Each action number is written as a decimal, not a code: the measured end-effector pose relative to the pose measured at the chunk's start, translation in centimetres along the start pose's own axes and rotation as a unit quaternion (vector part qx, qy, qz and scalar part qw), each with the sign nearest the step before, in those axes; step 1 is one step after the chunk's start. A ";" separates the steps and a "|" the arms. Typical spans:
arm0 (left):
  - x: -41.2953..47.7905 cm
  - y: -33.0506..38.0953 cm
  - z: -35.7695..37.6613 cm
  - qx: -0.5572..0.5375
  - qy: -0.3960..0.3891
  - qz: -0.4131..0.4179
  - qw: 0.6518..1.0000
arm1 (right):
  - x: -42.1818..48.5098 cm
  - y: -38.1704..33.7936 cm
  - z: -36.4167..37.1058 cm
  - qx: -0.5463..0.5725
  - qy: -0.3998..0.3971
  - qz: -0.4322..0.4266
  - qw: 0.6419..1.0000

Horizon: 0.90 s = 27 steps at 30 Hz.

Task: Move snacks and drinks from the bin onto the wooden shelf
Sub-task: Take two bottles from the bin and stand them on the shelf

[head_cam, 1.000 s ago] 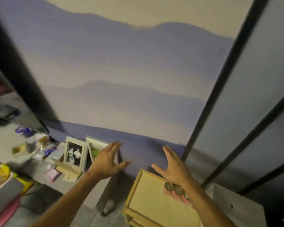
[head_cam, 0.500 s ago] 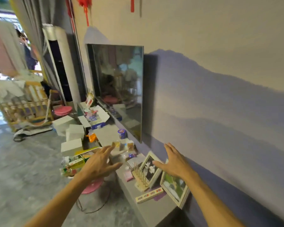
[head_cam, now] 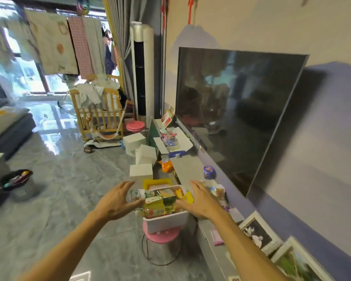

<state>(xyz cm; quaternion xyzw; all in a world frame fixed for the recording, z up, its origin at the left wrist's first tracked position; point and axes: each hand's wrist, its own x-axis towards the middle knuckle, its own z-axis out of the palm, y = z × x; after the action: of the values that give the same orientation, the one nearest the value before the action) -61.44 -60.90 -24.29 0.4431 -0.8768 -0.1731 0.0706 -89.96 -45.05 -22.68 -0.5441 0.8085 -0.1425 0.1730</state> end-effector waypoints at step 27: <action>26.6 -19.8 30.6 -0.224 -0.161 -0.357 0.892 | 51.2 4.0 29.9 -0.196 -0.361 -0.194 0.891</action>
<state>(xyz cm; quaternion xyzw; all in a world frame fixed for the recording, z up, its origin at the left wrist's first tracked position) -70.96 -85.70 -60.77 0.6648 -0.5965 -0.4479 -0.0409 -98.09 -92.42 -57.60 -0.7270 0.5799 0.1947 0.3119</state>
